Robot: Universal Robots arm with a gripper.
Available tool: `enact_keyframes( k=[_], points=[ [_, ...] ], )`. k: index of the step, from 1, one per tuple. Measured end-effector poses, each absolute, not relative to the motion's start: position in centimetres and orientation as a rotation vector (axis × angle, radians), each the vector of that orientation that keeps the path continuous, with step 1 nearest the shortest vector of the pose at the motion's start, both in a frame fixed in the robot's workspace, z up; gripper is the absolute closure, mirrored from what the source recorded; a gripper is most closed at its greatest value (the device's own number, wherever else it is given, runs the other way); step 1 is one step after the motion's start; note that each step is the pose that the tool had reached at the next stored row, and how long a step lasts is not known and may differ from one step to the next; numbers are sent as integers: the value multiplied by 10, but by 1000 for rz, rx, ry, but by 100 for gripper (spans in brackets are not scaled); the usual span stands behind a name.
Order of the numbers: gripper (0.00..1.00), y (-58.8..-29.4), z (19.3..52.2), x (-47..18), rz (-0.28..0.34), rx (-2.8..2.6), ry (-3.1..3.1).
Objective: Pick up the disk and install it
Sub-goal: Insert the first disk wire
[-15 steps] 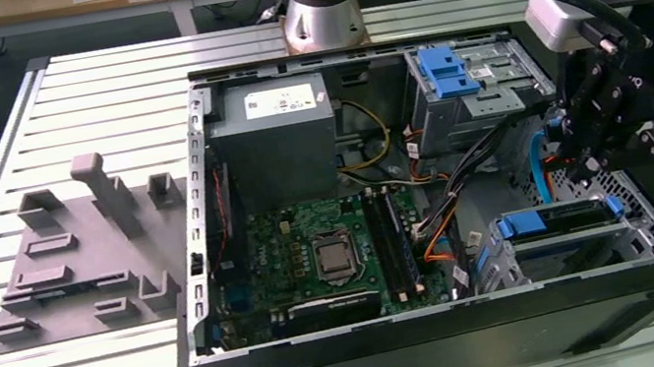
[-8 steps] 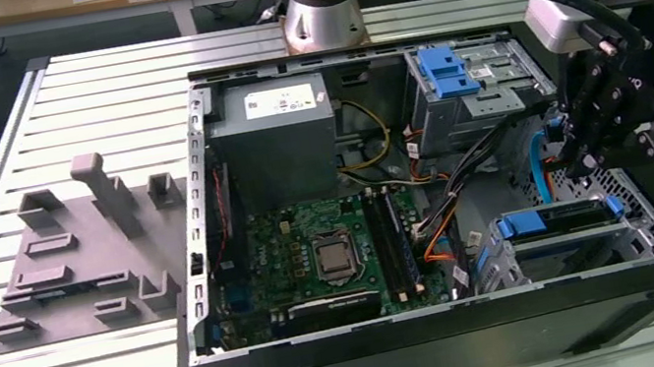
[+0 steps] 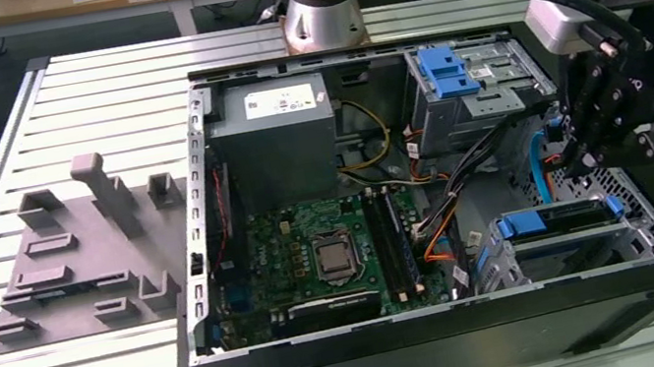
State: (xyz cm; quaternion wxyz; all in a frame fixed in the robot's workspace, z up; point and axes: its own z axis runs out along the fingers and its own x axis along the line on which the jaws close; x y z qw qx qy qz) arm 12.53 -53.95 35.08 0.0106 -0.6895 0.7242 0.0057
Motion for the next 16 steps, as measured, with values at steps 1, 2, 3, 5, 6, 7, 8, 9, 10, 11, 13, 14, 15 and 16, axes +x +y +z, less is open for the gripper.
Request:
enact_keyframes(
  k=[1,2,3,5,6,7,8,9,10,11,13,14,15,16],
  points=[
    [84,-540,351,125,18,-2152,2260],
    [84,-540,350,125,18,-2152,2260],
    [84,-540,350,125,18,-2152,2260],
    [84,-540,350,125,10,-2155,2263],
    [84,-540,350,125,3,-2158,2266],
    [84,-540,350,125,-4,-2161,2269],
    [84,-540,350,125,-13,-2165,2273],
    [84,-540,350,125,-20,-2168,2276],
    [84,-540,350,125,-20,-2168,2276],
    [84,-540,350,125,-20,-2168,2276],
    [84,-540,350,125,-21,-2168,2277],
    [84,-540,350,125,-22,-2169,2277],
    [84,-541,349,125,-22,-2169,2277],
    [84,-542,349,125,-22,-2169,2277]
  ],
)
